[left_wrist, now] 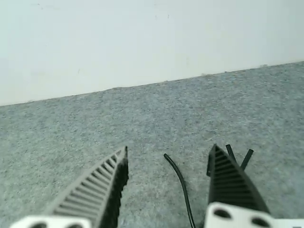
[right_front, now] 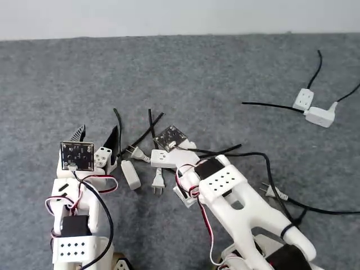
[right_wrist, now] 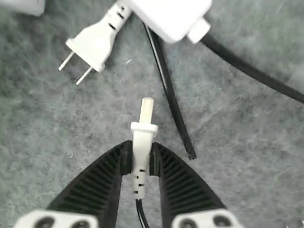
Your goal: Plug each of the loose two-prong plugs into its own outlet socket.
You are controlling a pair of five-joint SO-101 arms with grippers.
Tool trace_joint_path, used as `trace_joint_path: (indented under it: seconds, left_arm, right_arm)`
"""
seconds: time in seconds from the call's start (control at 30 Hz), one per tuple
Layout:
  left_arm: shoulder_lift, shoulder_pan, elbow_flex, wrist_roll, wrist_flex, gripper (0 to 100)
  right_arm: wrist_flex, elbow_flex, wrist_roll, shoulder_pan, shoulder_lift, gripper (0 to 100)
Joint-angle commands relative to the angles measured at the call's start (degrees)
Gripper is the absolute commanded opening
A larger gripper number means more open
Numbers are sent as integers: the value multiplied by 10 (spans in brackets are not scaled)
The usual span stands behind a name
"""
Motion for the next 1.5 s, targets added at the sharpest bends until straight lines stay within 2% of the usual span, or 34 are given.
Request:
trace_joint_path:
  seconds: [0.0, 0.1, 0.2, 0.37, 0.57, 0.73, 0.87, 1.07, 1.2, 1.47]
  left_arm:
    - [0, 2, -8, 5, -16, 261]
    - [0, 2, -8, 5, -16, 261]
    - [0, 2, -8, 5, -16, 261]
    - [0, 3, -8, 5, -16, 261]
    - [0, 1, -7, 4, -22, 261]
    - [0, -1, -7, 4, -26, 261]
    - [0, -3, -7, 5, -26, 261]
    - [0, -17, -8, 11, -26, 261]
    - [-1, -18, -8, 18, -27, 261]
    - [-1, -43, -9, 30, -38, 261]
  right_arm:
    - [-1, 0, 21, -4, -15, 145]
    - [1, 1, 23, -4, -15, 281]
    - [-2, 1, 42, -4, -15, 337]
    - [-44, -4, 47, -12, -15, 317]
    - [-75, -4, 43, -67, -14, 310]
    - [-113, -4, 16, -65, -10, 310]
    - [-129, -29, -7, -62, 48, 310]
    - [-103, -142, -10, -71, 233, 310]
    - [-28, -245, -12, -76, 315, 310]
    - [11, -375, -132, -78, 345, 310]
